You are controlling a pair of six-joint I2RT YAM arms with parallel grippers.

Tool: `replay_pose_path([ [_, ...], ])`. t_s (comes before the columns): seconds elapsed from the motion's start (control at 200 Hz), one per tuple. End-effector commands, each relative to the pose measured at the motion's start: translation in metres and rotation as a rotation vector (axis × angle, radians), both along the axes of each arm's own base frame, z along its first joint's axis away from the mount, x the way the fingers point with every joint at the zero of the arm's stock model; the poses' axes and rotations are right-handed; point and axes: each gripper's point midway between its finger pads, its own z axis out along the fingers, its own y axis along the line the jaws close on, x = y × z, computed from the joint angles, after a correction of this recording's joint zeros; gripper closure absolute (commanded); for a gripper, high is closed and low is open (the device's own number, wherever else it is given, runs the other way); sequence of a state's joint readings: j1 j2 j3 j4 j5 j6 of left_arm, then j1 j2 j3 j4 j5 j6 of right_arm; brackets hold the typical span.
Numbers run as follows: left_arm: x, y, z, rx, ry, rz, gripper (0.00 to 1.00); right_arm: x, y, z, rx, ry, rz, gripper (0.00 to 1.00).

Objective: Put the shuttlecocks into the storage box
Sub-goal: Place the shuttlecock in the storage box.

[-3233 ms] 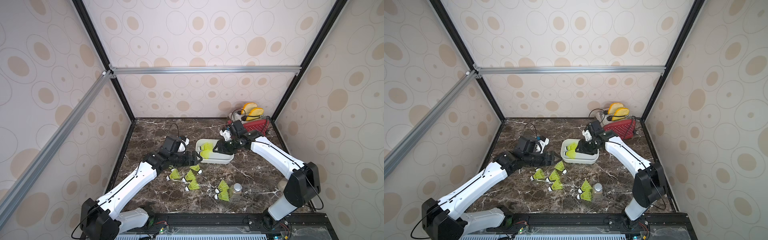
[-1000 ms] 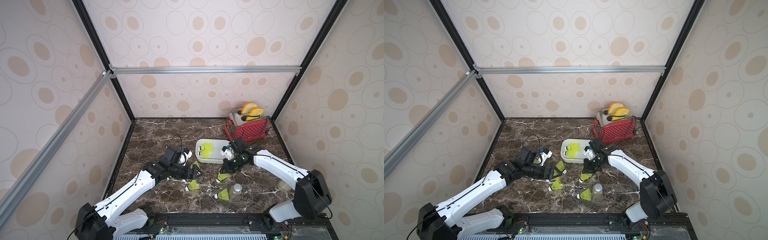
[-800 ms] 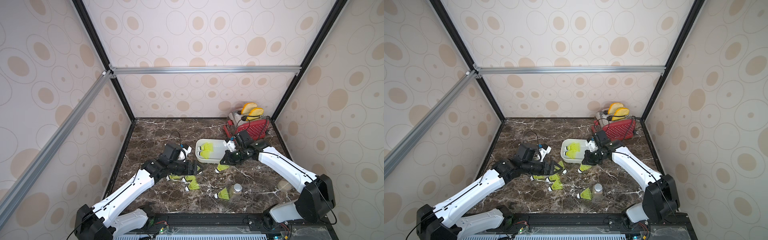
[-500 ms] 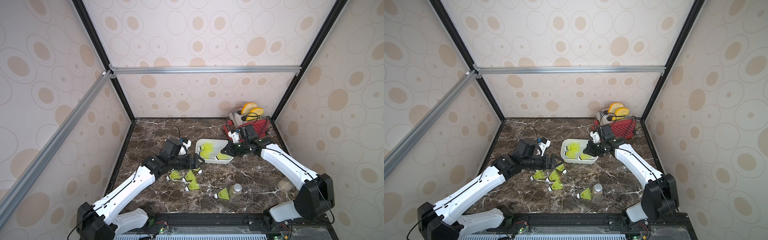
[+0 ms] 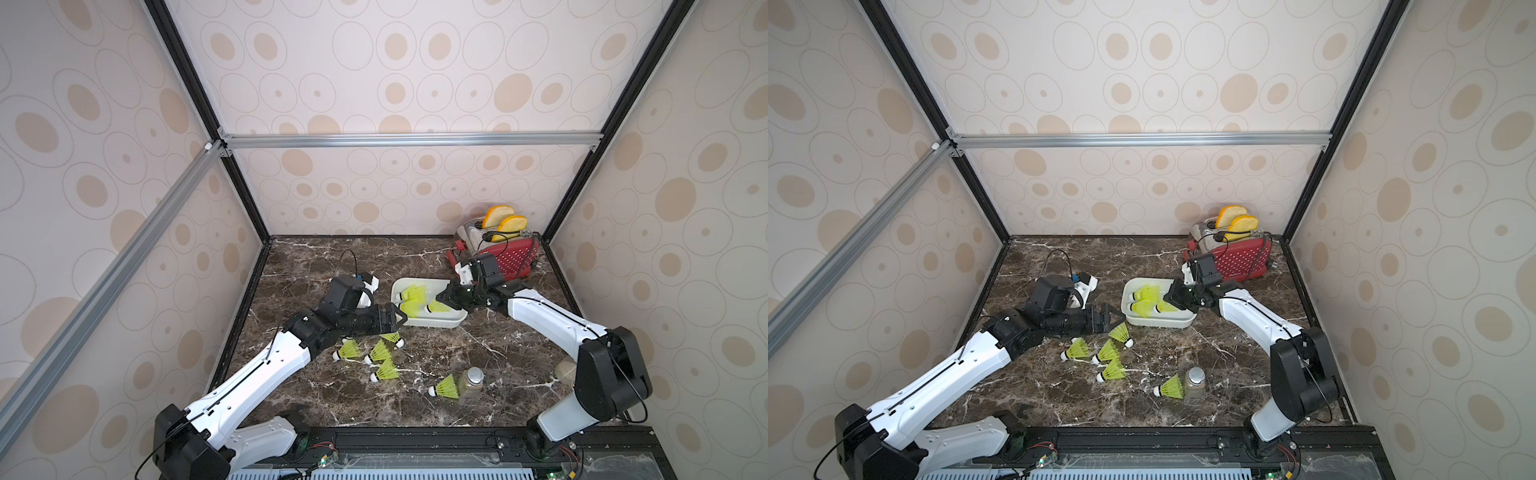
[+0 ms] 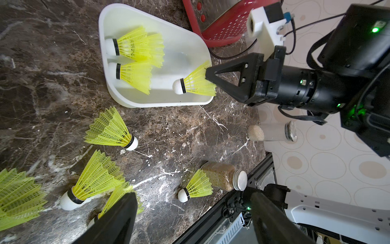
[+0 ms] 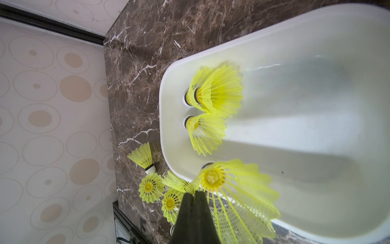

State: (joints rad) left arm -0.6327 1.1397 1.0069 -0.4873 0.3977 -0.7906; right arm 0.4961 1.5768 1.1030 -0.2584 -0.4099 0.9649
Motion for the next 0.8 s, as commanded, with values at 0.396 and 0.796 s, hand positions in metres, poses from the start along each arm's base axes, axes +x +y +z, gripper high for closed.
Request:
replay_pose_path([
  [0.396, 0.011, -0.003, 0.022, -0.048, -0.034, 0.026, 0.13, 0.024, 0.018, -0.025, 0.084, 0.012, -0.067, 1.0],
  [0.796, 0.008, 0.005, 0.019, -0.037, -0.026, 0.028, 0.13, 0.029, 0.036, -0.043, 0.125, 0.047, -0.066, 1.0],
])
